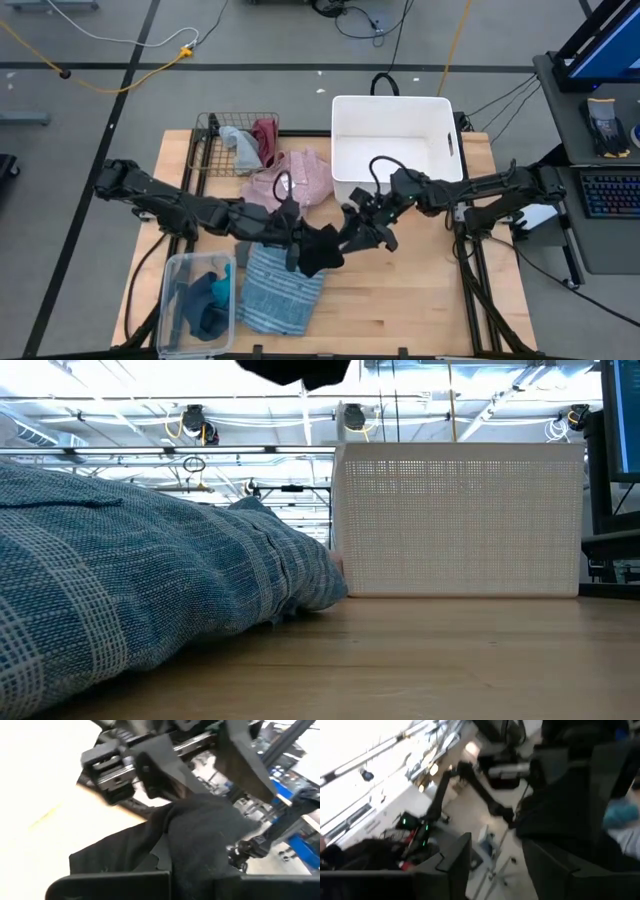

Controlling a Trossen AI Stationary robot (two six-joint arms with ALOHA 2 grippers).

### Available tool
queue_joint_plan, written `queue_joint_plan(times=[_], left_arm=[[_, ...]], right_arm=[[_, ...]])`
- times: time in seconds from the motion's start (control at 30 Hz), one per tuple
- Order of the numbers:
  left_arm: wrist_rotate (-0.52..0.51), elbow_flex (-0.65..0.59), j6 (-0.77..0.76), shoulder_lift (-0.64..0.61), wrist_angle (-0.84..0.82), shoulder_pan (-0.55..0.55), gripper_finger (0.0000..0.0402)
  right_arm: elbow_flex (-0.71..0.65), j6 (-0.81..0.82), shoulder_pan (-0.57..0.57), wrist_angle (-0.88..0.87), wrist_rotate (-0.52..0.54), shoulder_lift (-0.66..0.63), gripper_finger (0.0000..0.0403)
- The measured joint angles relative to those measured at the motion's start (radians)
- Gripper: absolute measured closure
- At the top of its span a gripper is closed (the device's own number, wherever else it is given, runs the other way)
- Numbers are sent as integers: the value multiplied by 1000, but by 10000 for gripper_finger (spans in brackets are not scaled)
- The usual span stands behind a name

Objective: Pick & Place Cloths
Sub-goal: Put the black underwear into the gold wire basket

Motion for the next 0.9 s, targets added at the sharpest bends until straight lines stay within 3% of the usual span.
queue_joint_plan(times=[0.2, 0.5, 0.63, 0.9], left_arm=[[-98, 0, -65, -9, -87, -10, 394], [-339, 0, -46, -119, -320, 54, 394], [-400, -1, 32, -183, -402, 125, 394], [-414, -1, 234, -278, -473, 351, 394]], right_arm=[[0, 7, -32, -105, -179, -1, 216], [0, -33, -75, -68, -302, -1, 229], [0, -105, -110, -65, -304, -1, 235], [0, -196, -201, 94, -276, -1, 239]])
